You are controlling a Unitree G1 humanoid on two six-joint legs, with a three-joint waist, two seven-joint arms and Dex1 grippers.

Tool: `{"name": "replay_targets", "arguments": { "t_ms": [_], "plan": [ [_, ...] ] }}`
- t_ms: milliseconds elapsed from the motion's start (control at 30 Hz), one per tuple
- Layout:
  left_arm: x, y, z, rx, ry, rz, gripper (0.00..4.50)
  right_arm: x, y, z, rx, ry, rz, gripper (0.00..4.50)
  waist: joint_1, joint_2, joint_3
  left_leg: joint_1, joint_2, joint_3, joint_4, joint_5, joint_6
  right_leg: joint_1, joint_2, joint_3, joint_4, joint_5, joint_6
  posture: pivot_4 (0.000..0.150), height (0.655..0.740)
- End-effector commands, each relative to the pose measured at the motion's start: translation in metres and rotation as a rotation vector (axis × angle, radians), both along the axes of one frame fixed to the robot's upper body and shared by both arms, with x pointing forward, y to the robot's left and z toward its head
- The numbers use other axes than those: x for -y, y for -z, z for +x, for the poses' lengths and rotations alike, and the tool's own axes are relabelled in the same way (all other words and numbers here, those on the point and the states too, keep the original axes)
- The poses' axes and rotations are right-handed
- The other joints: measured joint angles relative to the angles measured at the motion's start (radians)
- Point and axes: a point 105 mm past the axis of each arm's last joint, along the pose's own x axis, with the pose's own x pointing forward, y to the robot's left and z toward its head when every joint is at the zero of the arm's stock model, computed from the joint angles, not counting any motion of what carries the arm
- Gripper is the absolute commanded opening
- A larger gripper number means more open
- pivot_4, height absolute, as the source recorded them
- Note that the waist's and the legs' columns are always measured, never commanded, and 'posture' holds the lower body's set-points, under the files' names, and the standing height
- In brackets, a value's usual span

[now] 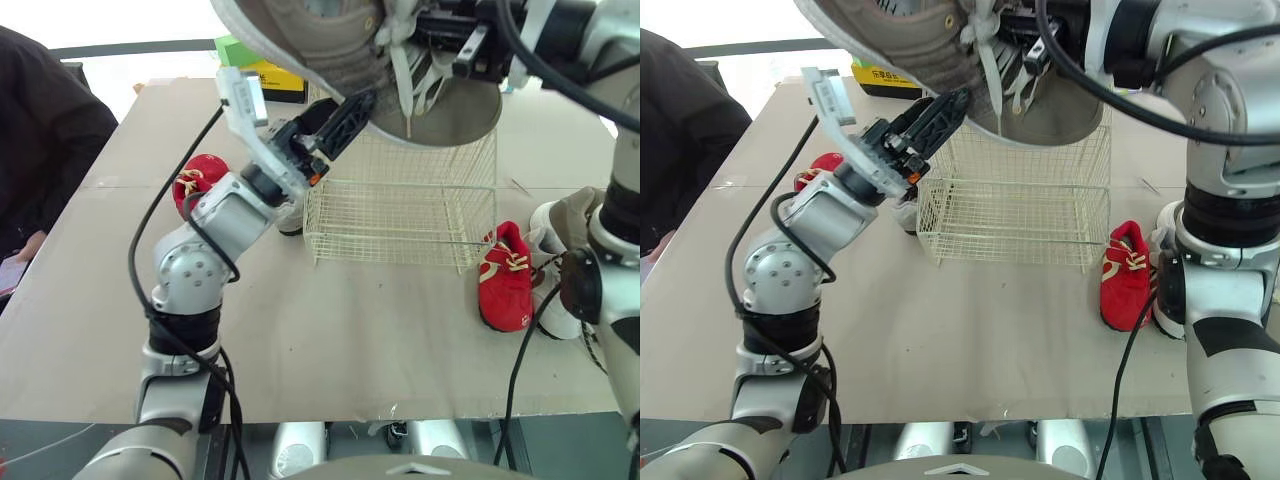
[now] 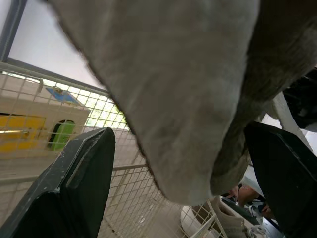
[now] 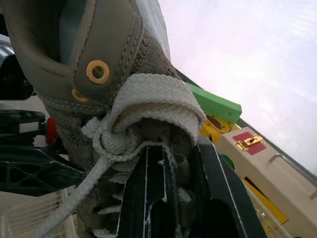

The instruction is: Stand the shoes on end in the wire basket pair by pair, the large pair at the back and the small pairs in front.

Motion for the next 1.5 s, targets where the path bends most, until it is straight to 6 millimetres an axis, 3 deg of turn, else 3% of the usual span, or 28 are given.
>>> {"name": "replay_targets", "arguments": {
  "t_ms": [33,133,233,300,367,467,767,833,967,1067,1200,1333,1400,1500],
  "plan": [
    [0.003,-0.011,0.006,0.049,0.007,0.001,4.41,-0.002,-0.008,-0.021,0.040,-0.028,0.064,0.00,-0.001,0.000,0.000,0.000,0.000,0.000,0.000,0.000,0.000,0.000,0.000,0.000,0.000,0.000,0.000,0.150,0.7400],
    [0.010,-0.016,0.002,0.074,0.082,-0.016,3.72,0.002,-0.001,-0.022,0.003,-0.006,0.094,0.00,-0.002,0.000,0.000,-0.001,0.000,0.000,0.000,0.000,0.000,0.000,0.000,0.000,-0.001,0.000,0.000,0.150,0.7400],
    [0.019,-0.020,-0.011,0.140,0.206,0.004,2.35,0.009,0.008,-0.023,-0.042,0.021,0.140,0.00,-0.002,0.000,0.000,-0.001,0.000,-0.001,0.000,0.000,0.000,0.000,0.000,-0.001,-0.001,0.000,0.000,0.150,0.7400],
    [0.019,-0.021,-0.012,0.152,0.232,0.013,1.66,0.013,0.014,-0.024,-0.063,0.037,0.158,0.00,-0.002,0.000,0.000,-0.001,0.000,-0.001,0.000,0.000,0.000,0.000,0.000,-0.001,-0.001,0.000,0.000,0.150,0.7400],
    [0.020,-0.019,-0.010,0.145,0.240,0.035,1.29,0.015,0.019,-0.024,-0.073,0.050,0.169,0.00,-0.003,0.000,0.000,-0.001,0.000,-0.001,0.000,0.000,0.000,0.000,0.000,-0.001,-0.001,0.000,0.000,0.150,0.7400],
    [0.019,-0.019,-0.007,0.143,0.247,0.055,0.92,0.013,0.019,-0.028,-0.074,0.042,0.186,0.00,-0.003,0.000,0.000,-0.001,0.000,-0.002,0.000,-0.002,0.004,0.000,0.000,-0.001,0.000,0.000,0.000,0.150,0.7400],
    [0.007,-0.015,-0.001,0.144,0.160,0.092,0.55,-0.037,0.013,-0.021,-0.088,-0.014,0.215,0.00,-0.026,0.000,0.000,-0.001,0.000,-0.002,-0.001,-0.002,0.004,0.000,0.000,-0.001,0.000,0.000,0.000,0.150,0.7400],
    [0.004,-0.016,-0.004,0.137,0.173,0.070,1.54,-0.043,0.013,-0.020,-0.092,-0.029,0.212,0.00,-0.026,0.000,0.000,-0.001,0.000,-0.003,-0.001,-0.002,0.004,0.000,0.000,-0.002,0.000,0.000,0.000,0.150,0.7400],
    [0.001,-0.013,0.006,0.097,0.084,0.069,2.86,-0.058,0.017,-0.021,-0.111,-0.076,0.207,0.00,-0.023,0.000,0.000,-0.002,0.000,-0.004,-0.001,-0.002,0.004,0.000,0.000,-0.003,-0.001,0.000,0.000,0.150,0.7400],
    [0.003,-0.013,0.006,0.079,0.086,0.059,4.30,-0.067,0.016,-0.025,-0.121,-0.107,0.204,0.00,-0.023,0.000,0.000,-0.003,0.000,-0.004,-0.001,-0.002,0.004,0.000,0.000,-0.003,-0.002,0.000,0.000,0.150,0.7400],
    [0.004,-0.005,0.010,0.064,0.066,0.103,4.30,-0.080,0.017,-0.027,-0.131,-0.133,0.202,0.00,-0.025,0.000,0.000,-0.002,0.000,-0.005,-0.001,-0.002,0.004,0.000,0.000,-0.004,-0.002,0.000,0.000,0.150,0.7400],
    [-0.001,-0.009,0.016,0.072,0.060,0.093,3.23,-0.069,0.018,-0.031,-0.126,-0.131,0.205,0.00,-0.025,0.000,0.000,-0.002,0.000,-0.005,-0.001,-0.002,0.004,0.000,0.000,-0.004,-0.002,0.000,0.000,0.150,0.7400],
    [0.001,-0.009,0.017,0.073,0.060,0.090,2.13,-0.066,0.019,-0.033,-0.127,-0.130,0.201,0.00,-0.024,0.000,0.000,-0.003,0.000,-0.005,-0.001,-0.002,0.004,0.000,0.000,-0.004,-0.002,0.000,0.000,0.150,0.7400],
    [0.004,-0.012,0.014,0.102,0.084,0.075,0.99,-0.064,0.018,-0.034,-0.141,-0.125,0.241,0.00,-0.024,0.000,0.000,-0.003,0.000,-0.005,-0.001,-0.002,0.004,0.000,0.000,-0.004,-0.002,0.000,0.000,0.150,0.7400]
  ]
}}
